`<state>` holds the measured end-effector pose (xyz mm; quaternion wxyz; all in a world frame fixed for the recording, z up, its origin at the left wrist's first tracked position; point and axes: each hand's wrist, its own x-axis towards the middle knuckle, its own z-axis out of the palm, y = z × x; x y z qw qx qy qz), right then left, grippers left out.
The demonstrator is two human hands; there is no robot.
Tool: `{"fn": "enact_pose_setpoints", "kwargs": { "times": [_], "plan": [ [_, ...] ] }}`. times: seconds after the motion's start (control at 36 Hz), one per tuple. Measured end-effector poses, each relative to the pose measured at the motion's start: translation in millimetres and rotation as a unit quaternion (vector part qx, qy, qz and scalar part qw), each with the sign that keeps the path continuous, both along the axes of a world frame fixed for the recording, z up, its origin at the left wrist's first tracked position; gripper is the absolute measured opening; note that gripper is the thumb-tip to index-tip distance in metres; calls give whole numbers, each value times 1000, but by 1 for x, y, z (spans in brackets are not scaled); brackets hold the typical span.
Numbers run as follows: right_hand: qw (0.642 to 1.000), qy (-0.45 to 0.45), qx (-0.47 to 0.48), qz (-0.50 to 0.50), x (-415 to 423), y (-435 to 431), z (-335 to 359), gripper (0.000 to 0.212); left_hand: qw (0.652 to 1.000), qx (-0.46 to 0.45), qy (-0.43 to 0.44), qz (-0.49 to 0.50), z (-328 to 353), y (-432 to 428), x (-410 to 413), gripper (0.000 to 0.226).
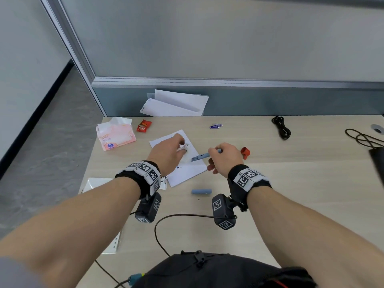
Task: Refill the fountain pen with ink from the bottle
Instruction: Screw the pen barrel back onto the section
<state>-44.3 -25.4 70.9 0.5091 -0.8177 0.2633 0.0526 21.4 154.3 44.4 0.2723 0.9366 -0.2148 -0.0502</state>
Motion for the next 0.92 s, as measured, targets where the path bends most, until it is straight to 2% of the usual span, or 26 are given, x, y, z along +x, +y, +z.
{"fn": "enact_pose_setpoints", "kwargs": {
  "times": [0.11,0.28,0.36,0.42,0.53,0.67,0.92],
  "plan": [
    [999,-7,-9,-34,1,-4,-1,14,999,27,-34,3,1,-15,0,13],
    [996,-21,-1,-83,3,-7,-5,13,991,108,-13,83,-8,13,8,12],
    [996,-17,-3,-84,6,-3,-4,13,990,91,-1,111,-11,24,8,15],
    [997,-14,-1,-76,6,0,-2,12,995,49,-4,91,-9,19,6,18],
    [997,-16,6,-69,3,0,2,14,1000,-12,-7,-10,2,-11,-1,22],
    [998,-41,0,-55,-1,3,6,11,992,13,-5,-124,5,-37,-14,29],
    [996,-60,-1,-61,-2,3,15,16,987,51,-90,-122,-3,-39,-18,26]
  ]
}}
